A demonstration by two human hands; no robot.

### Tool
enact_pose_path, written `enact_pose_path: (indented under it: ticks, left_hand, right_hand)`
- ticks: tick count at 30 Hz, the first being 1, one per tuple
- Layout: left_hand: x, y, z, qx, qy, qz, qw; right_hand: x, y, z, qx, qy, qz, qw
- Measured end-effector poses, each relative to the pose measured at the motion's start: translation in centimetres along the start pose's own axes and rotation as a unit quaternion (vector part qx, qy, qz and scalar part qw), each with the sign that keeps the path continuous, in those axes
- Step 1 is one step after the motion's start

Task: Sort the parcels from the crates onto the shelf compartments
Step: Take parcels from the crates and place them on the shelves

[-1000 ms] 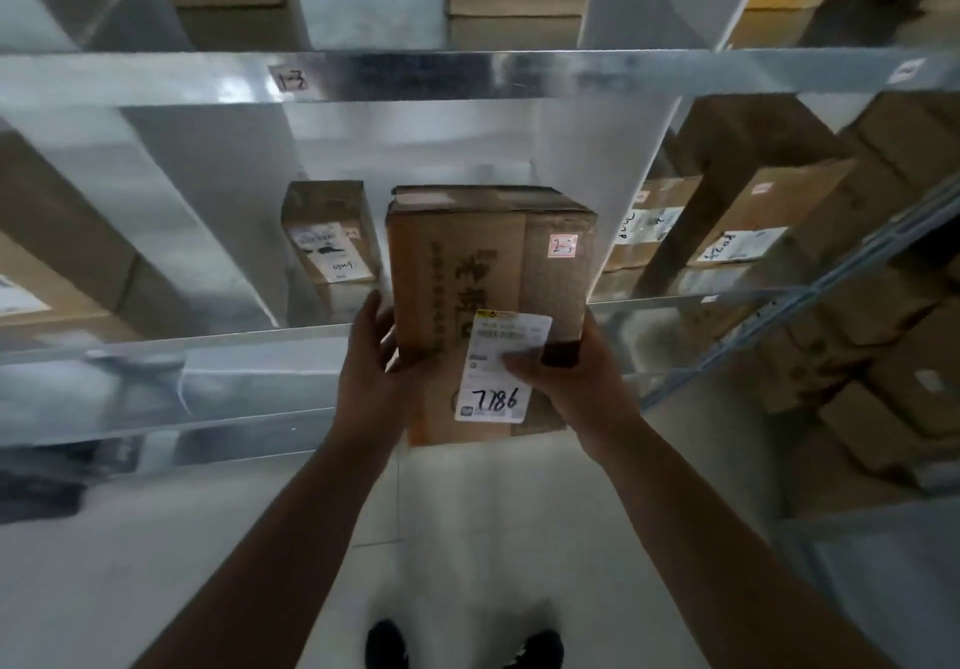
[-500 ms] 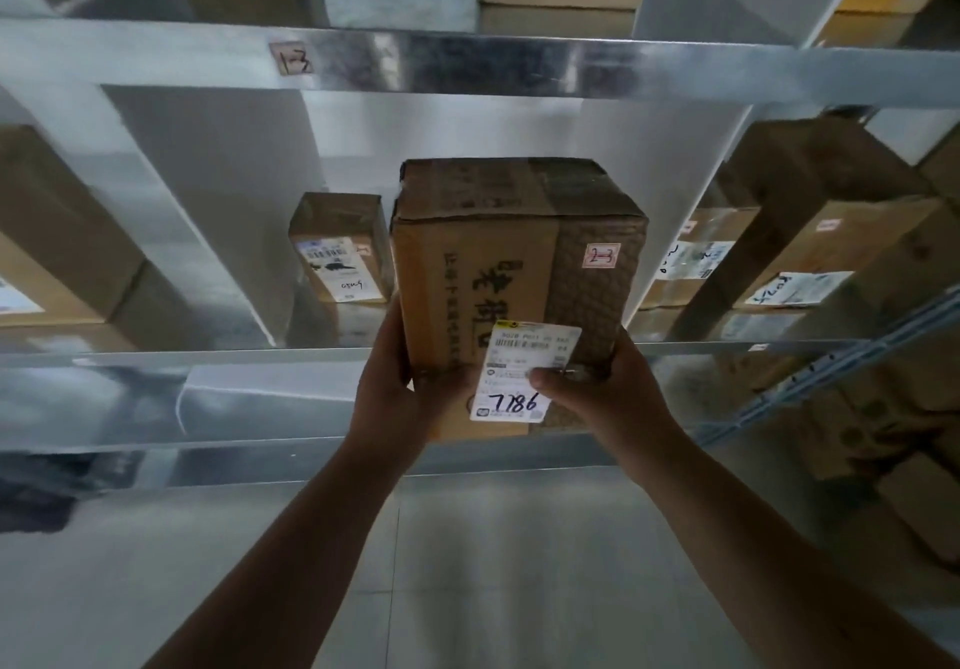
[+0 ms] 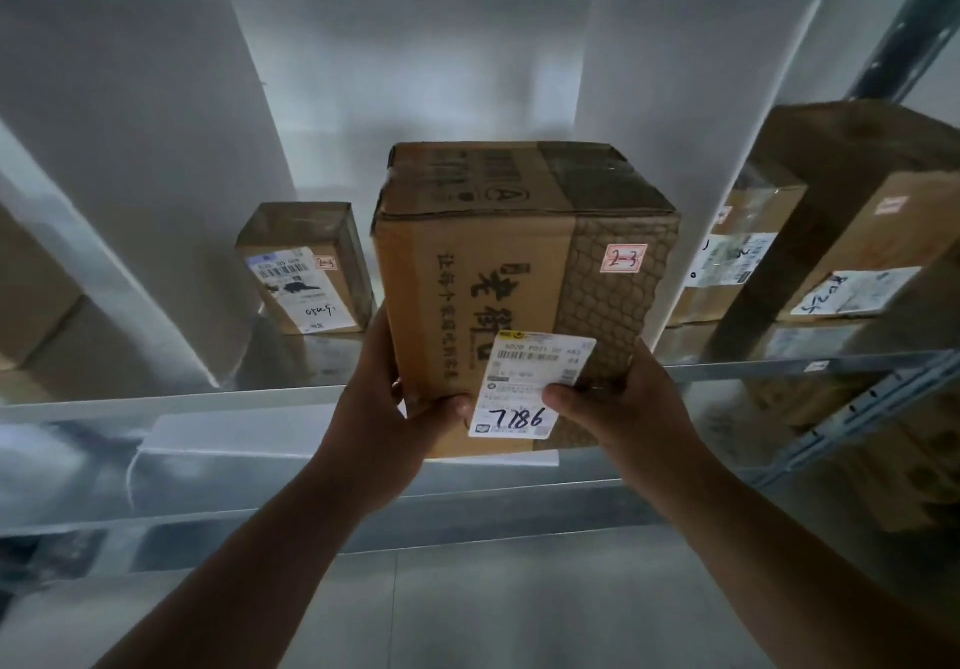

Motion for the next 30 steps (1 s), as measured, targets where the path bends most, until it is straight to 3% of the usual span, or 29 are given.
enact_pose_path:
  ticks: [15, 23, 30]
  left_hand:
    - [-3.6, 1.1, -3.9, -0.014, 0.017, 0.004, 1.0]
    - [-9.6, 1.2, -6.6, 0.0, -0.013, 0.006, 1.0]
    - [-13.1, 1.8, -7.2, -0.017, -0.046, 0.019, 0.999]
  right_hand:
    - [-5.5, 0.7, 1.9, 0.065, -0.024, 0.018, 0.997]
    - [-11.4, 1.3, 0.3, 0.097, -0.046, 0.024, 0.994]
    - [-15.0, 1.4, -0.5, 0.095, -0.017, 0.021, 0.995]
Point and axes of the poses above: each hand's wrist, its own x-axis away from the middle knuckle, its own y-axis out of the palm, z = x × y, the point moved 2 cm from there along -x, towards the middle knuckle, and after that the axes turned 9 degrees about y, right-handed, at the moved point
